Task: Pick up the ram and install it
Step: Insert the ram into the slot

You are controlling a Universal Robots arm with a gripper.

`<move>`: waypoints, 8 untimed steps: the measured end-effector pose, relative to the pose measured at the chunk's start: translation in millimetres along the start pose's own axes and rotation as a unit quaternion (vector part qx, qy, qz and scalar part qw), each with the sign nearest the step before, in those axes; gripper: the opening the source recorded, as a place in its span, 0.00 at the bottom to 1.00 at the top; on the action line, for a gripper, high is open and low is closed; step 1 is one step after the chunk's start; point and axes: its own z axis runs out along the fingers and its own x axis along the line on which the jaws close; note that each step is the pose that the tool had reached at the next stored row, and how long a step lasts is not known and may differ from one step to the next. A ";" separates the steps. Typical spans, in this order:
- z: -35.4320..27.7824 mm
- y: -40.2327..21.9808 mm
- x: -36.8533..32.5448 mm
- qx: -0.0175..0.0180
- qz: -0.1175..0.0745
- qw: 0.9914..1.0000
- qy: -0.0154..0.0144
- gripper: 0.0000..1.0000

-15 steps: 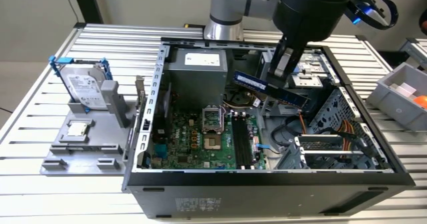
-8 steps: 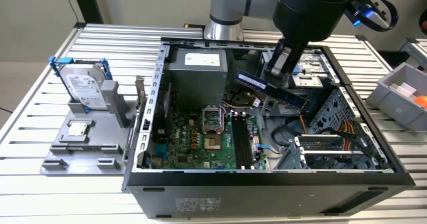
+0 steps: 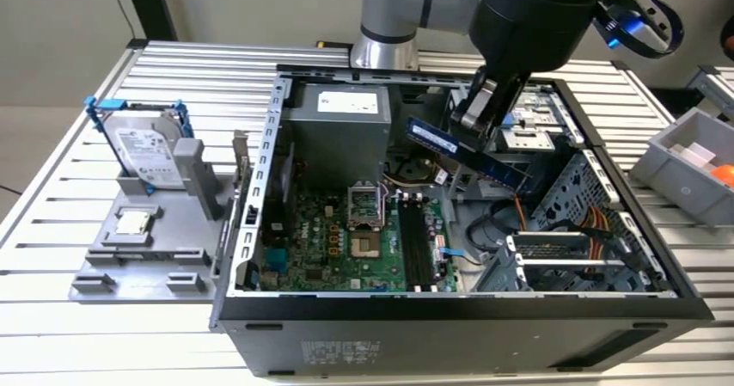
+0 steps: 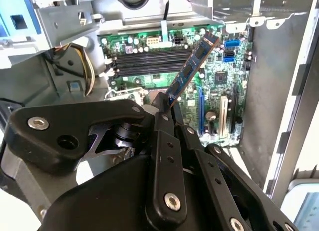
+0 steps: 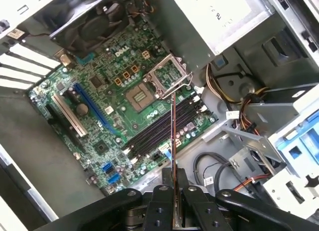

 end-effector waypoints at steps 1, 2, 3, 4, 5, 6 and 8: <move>0.0 0.0 0.0 0.000 0.005 1.000 0.000 0.00; 0.0 0.0 0.0 0.000 0.010 1.000 0.000 0.00; 0.0 0.0 0.0 0.000 0.015 1.000 -0.001 0.00; 0.0 0.0 0.0 0.001 0.020 1.000 -0.001 0.00; 0.0 0.0 0.0 0.001 0.025 1.000 -0.001 0.00; 0.0 0.0 0.0 0.001 0.029 1.000 -0.001 0.00; 0.0 0.0 0.0 0.001 0.039 0.999 -0.001 0.00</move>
